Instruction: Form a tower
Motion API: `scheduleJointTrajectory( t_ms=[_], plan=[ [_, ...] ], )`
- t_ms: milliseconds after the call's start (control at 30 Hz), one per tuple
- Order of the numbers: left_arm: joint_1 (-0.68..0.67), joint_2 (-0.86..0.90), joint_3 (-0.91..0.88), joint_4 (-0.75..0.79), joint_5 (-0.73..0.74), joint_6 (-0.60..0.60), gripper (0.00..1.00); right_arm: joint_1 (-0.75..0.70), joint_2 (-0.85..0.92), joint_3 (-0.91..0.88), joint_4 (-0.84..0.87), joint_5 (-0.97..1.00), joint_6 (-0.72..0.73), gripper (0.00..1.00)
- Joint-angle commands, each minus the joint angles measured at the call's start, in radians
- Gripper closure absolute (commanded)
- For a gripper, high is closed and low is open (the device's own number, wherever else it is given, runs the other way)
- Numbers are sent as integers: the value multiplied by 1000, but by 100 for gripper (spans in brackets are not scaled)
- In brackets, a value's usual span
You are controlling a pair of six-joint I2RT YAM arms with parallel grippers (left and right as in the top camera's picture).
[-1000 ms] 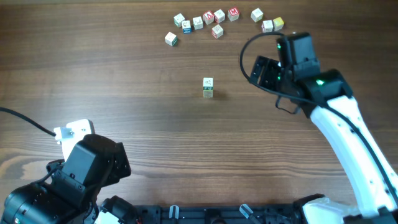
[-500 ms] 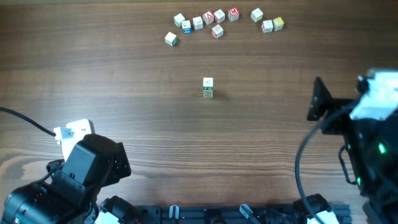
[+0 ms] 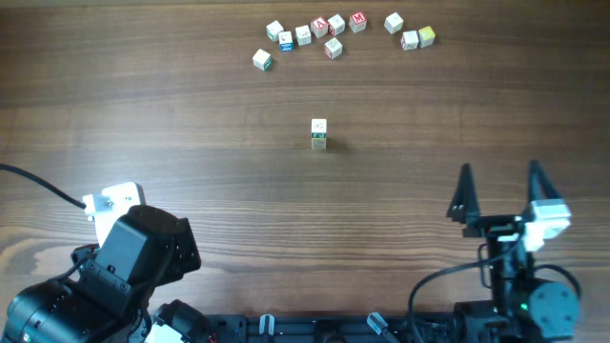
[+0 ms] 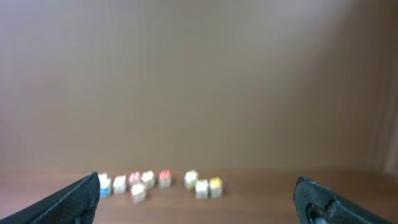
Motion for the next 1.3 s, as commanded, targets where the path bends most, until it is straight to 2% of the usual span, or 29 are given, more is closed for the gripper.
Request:
scheduleJointTrajectory(
  t_ms=[0, 233, 933, 1000, 1133, 1267],
  plan=[
    [5, -2, -1, 2, -2, -10, 0, -4, -47, -145, 54, -53, 83, 0],
    [5, -2, -1, 2, -2, -10, 0, -4, -47, -257, 31, -46, 75, 0],
    [3, -2, -1, 2, -2, -10, 0, -3, -45, -257, 32, -49, 65, 0],
    [-42, -2, -1, 3, -7, -2, 0, -3, -45, -257, 32, -49, 65, 0],
    [-29, -15, -33, 229, -28, 6, 0, -3, -45, -257, 32, -49, 65, 0],
    [113, -98, -257, 715, 118, 269, 0, -3, -45, -257, 32, -49, 65, 0]
  ],
)
